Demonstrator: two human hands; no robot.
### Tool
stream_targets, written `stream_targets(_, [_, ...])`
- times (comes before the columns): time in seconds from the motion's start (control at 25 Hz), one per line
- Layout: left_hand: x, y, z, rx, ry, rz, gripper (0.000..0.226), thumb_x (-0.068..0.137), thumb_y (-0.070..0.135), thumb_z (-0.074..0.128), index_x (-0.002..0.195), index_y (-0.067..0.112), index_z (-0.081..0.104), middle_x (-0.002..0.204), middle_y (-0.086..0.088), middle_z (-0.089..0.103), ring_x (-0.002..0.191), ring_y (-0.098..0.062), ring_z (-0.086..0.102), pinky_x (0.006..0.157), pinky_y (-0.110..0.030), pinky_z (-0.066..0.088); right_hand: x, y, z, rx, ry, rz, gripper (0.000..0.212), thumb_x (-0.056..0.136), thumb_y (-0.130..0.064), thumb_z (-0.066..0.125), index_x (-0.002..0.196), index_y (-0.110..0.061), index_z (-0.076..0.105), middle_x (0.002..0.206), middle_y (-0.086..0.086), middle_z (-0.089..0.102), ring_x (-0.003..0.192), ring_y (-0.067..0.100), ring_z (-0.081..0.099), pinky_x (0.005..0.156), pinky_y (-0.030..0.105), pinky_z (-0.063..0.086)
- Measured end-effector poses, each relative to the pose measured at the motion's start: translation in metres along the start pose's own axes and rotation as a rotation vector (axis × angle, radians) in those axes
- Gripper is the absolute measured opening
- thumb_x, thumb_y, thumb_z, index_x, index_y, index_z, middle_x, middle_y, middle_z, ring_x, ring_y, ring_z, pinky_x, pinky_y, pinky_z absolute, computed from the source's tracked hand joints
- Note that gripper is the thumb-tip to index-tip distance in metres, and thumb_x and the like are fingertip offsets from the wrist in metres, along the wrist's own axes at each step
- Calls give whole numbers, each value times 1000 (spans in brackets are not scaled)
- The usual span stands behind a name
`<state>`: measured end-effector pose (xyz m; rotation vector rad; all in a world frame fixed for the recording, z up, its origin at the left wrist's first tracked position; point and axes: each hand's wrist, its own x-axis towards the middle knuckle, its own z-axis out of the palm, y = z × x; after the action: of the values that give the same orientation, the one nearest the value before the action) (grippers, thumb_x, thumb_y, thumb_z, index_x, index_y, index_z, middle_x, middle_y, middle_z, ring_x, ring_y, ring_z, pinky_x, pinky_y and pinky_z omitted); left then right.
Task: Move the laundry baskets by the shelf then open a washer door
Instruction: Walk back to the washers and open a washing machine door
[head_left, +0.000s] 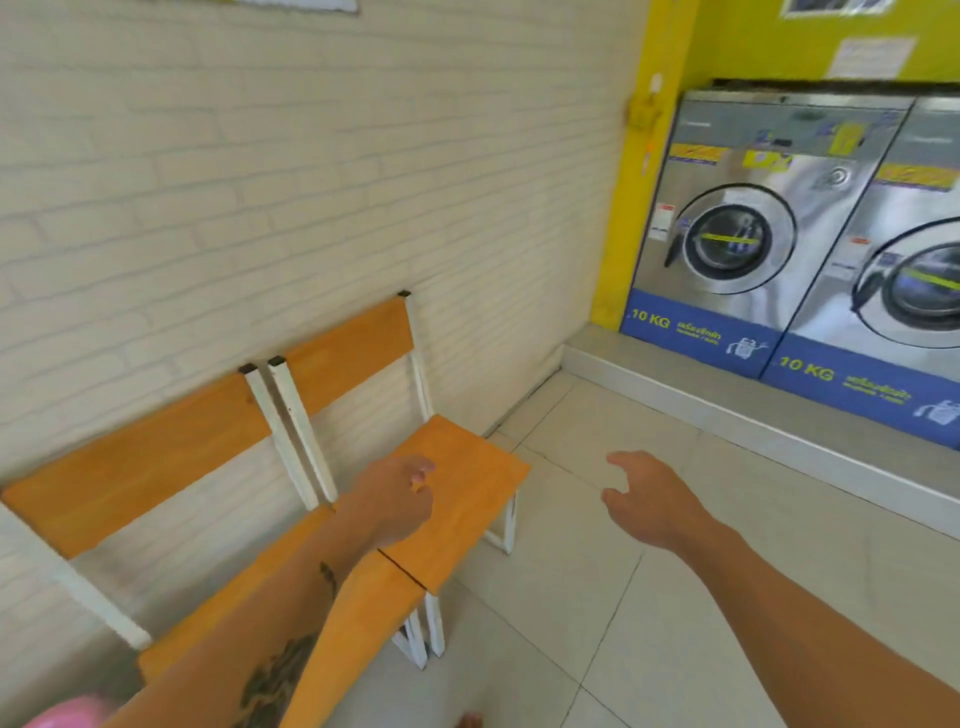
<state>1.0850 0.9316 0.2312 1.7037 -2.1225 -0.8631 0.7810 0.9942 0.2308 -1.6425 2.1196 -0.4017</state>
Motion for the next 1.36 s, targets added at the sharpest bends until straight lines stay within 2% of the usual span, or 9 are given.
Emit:
stream_targets(0.2, [148, 86, 24, -44, -100, 172, 28, 89, 25, 52, 115, 36, 58, 124, 4, 59, 104, -18, 60, 93, -40, 52, 69, 66, -73, -81, 186, 182, 59, 90, -33, 51, 145, -18, 38, 152, 4, 35, 138, 24, 34, 112, 35, 29])
stream_targets(0.52, [323, 277, 81, 315, -126, 569, 42, 91, 31, 50, 131, 22, 56, 137, 0, 56, 126, -21, 50, 102, -29, 39, 137, 161, -184, -31, 450, 487, 53, 88, -28, 54, 138, -15, 45, 145, 6, 44, 132, 26, 43, 105, 36, 36])
stream_targets(0.68, [385, 385, 134, 387, -145, 703, 18, 84, 28, 49, 88, 17, 63, 96, -1, 63, 97, -29, 58, 75, -33, 44, 178, 235, -234, 2, 497, 572, 58, 88, -29, 54, 143, -16, 41, 150, 4, 38, 136, 24, 39, 109, 37, 34])
stream_targets(0.8, [427, 462, 174, 396, -139, 740, 20, 78, 21, 46, 61, 20, 38, 70, 3, 44, 78, -26, 48, 61, -32, 35, 215, 298, -280, 34, 506, 585, 59, 88, -30, 53, 143, -15, 40, 150, 7, 38, 136, 27, 38, 110, 41, 34])
stream_targets(0.92, [475, 528, 212, 352, -143, 735, 11, 78, 22, 46, 71, 18, 54, 79, -1, 57, 86, -30, 56, 63, -34, 40, 255, 357, -330, 33, 503, 583, 56, 88, -29, 53, 140, -11, 42, 147, 8, 41, 134, 27, 40, 108, 38, 34])
stream_targets(1.0, [504, 565, 233, 310, -142, 713, 31, 83, 25, 49, 109, 22, 65, 114, -1, 66, 109, -25, 59, 84, -35, 49, 282, 390, -361, 50, 498, 580, 58, 89, -29, 54, 143, -12, 40, 150, 7, 38, 137, 25, 37, 108, 35, 31])
stream_targets(1.08, [534, 598, 252, 282, -146, 697, 42, 87, 27, 50, 128, 24, 59, 130, 4, 60, 119, -20, 55, 97, -38, 47, 309, 421, -384, 56, 494, 577, 59, 90, -31, 54, 144, -15, 38, 151, 5, 37, 137, 24, 36, 109, 35, 31])
stream_targets(1.28, [636, 667, 305, 221, -186, 731, 15, 85, 22, 49, 87, 17, 62, 92, -4, 66, 88, -28, 60, 72, -36, 47, 395, 493, -425, 87, 489, 562, 56, 90, -28, 54, 144, -16, 39, 147, 4, 42, 132, 24, 42, 107, 35, 36])
stream_targets(1.36, [683, 695, 327, 166, -197, 733, 17, 84, 22, 50, 93, 15, 63, 98, -7, 67, 86, -29, 61, 73, -39, 49, 438, 524, -441, 97, 484, 558, 58, 91, -29, 53, 145, -16, 37, 147, 4, 41, 132, 24, 42, 108, 36, 36])
